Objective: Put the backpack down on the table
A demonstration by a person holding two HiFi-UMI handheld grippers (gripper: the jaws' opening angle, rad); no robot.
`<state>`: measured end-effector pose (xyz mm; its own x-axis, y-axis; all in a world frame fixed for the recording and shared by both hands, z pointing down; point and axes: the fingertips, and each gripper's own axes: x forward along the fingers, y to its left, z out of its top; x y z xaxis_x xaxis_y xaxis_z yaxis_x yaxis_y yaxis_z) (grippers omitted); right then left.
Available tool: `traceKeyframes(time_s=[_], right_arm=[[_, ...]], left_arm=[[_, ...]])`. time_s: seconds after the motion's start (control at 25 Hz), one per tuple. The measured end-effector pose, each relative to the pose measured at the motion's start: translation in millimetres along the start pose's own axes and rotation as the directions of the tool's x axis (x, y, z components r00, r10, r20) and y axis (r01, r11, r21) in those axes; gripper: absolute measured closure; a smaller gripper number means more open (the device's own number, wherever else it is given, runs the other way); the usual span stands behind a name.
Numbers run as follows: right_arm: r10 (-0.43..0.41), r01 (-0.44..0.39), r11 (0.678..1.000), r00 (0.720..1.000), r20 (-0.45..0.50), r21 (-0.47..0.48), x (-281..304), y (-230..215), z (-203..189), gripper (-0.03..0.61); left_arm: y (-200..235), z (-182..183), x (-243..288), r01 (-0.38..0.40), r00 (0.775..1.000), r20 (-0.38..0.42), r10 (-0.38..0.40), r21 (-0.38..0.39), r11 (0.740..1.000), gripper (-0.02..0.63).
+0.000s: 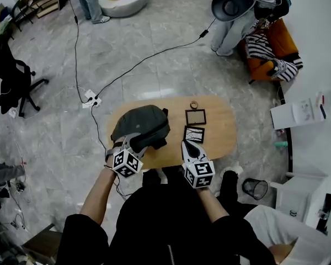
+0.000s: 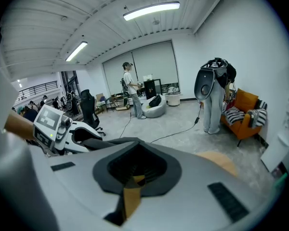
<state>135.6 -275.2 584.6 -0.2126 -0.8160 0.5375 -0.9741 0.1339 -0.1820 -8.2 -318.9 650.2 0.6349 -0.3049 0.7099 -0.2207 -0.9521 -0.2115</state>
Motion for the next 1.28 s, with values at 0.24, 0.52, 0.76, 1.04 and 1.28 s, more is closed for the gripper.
traceKeyframes(time_s=[0.24,0.52,0.76,1.04,1.28], right_arm=[[-0.003,0.003,1.000,1.000,-0.002,0.004,-3,5,-3,0.568],[-0.018,0.018,1.000,1.000,-0.018,0.016,-11,8,-15,0.568],[-0.053,0.055,0.998,0.998,-0.031,0.041,-20,3,-27,0.568],[-0.089,0.092,0.994,0.995,-0.052,0.051,-31,-9,-38,0.568],[-0.125,0.129,0.990,0.988,-0.091,0.046,-39,-30,-50,0.568]], left_arm=[[-49,-6,7,0.082,0.997,0.000,-0.082,0.006,0.997,0.453],[-67,-16,20,0.062,0.998,0.029,-0.061,-0.018,0.998,0.499],[-81,-31,38,0.071,0.997,0.005,-0.071,-0.029,0.997,0.528],[-113,-63,85,0.087,0.994,-0.056,-0.091,-0.077,0.993,0.548],[-116,-110,128,0.142,0.970,-0.190,-0.150,-0.056,0.988,0.548]])
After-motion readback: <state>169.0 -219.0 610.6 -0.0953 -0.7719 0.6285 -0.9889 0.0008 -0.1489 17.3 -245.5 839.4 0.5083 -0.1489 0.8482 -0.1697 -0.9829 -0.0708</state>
